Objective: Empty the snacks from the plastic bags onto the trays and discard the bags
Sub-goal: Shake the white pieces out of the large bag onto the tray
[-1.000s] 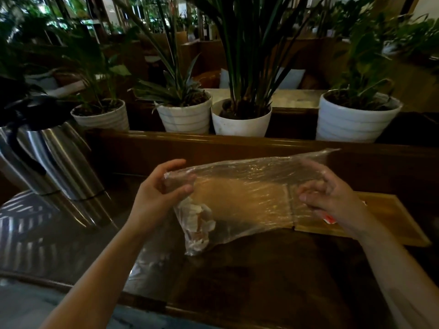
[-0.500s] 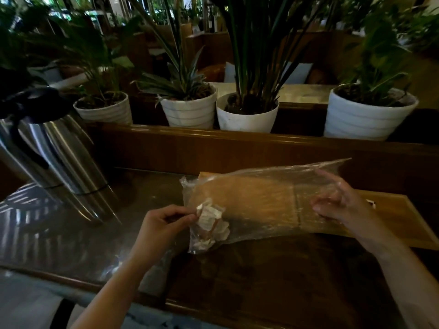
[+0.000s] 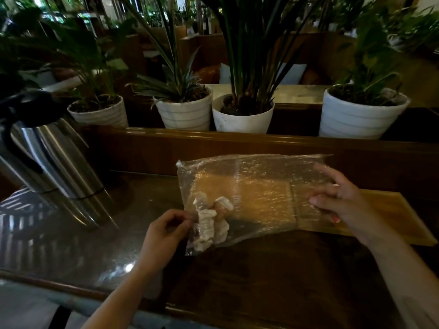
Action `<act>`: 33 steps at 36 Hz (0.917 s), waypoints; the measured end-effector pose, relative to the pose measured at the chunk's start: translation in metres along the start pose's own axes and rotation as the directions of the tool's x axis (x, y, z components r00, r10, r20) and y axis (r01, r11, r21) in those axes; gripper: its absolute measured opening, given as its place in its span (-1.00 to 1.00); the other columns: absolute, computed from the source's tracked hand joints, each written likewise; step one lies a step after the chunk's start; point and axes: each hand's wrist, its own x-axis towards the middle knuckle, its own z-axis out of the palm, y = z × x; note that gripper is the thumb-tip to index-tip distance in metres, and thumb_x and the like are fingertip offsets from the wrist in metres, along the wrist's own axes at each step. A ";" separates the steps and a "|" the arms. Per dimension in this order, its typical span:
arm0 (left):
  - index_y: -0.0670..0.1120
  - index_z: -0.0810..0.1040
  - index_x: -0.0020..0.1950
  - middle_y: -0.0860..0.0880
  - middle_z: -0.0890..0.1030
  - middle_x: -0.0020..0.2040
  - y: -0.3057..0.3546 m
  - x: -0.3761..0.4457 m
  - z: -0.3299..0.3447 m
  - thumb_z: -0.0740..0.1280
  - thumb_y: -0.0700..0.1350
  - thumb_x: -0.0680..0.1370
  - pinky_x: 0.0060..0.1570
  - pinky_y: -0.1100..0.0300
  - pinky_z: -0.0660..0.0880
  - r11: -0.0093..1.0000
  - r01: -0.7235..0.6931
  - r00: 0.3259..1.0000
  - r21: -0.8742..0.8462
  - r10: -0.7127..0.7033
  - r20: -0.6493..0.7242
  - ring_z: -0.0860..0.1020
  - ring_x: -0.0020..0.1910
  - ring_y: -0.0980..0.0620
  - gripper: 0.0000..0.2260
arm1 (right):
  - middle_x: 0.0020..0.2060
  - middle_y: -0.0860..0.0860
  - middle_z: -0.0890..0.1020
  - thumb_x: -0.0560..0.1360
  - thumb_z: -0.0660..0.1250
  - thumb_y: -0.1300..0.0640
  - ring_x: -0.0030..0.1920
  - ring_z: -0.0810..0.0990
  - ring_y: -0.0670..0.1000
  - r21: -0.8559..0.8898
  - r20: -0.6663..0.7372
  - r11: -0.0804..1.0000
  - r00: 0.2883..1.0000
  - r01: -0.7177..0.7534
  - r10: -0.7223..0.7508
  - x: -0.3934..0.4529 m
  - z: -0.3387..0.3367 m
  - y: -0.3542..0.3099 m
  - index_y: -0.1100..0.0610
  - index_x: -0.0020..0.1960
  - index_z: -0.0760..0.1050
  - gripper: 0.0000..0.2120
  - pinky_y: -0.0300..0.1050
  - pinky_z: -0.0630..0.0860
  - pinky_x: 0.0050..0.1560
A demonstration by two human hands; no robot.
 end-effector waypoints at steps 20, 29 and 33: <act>-0.01 0.57 -0.07 -0.03 0.64 -0.13 0.064 0.038 -0.075 0.37 -0.23 0.52 -0.38 0.36 0.57 0.984 -0.081 0.987 0.159 0.101 -0.123 0.64 -0.26 0.15 -0.88 | -0.09 0.10 0.71 0.47 0.39 0.28 -0.19 0.66 0.01 0.069 -0.005 0.994 0.996 -0.089 0.090 0.054 0.052 -0.026 -0.04 0.37 0.39 -0.48 -0.08 0.55 -0.24; -0.05 0.58 0.01 -0.03 0.63 -0.08 0.109 0.073 -0.097 0.37 -0.22 0.52 -0.17 0.28 0.51 0.923 -0.157 0.979 0.352 0.191 -0.065 0.63 -0.12 0.09 -0.88 | -0.15 0.16 0.63 0.46 0.38 0.39 -0.30 0.58 0.03 0.178 0.015 0.961 0.977 -0.212 0.213 0.075 0.081 -0.012 0.11 0.43 0.31 -0.40 -0.09 0.55 -0.34; 0.03 0.57 -0.09 -0.02 0.64 -0.10 0.125 0.088 -0.101 0.39 -0.23 0.51 -0.07 0.18 0.56 0.897 -0.175 0.976 0.405 0.214 -0.051 0.62 -0.12 0.07 -0.86 | -0.14 0.16 0.63 0.45 0.38 0.40 -0.28 0.58 0.03 0.225 -0.005 0.949 0.973 -0.222 0.229 0.079 0.088 -0.010 0.08 0.42 0.31 -0.40 -0.08 0.57 -0.28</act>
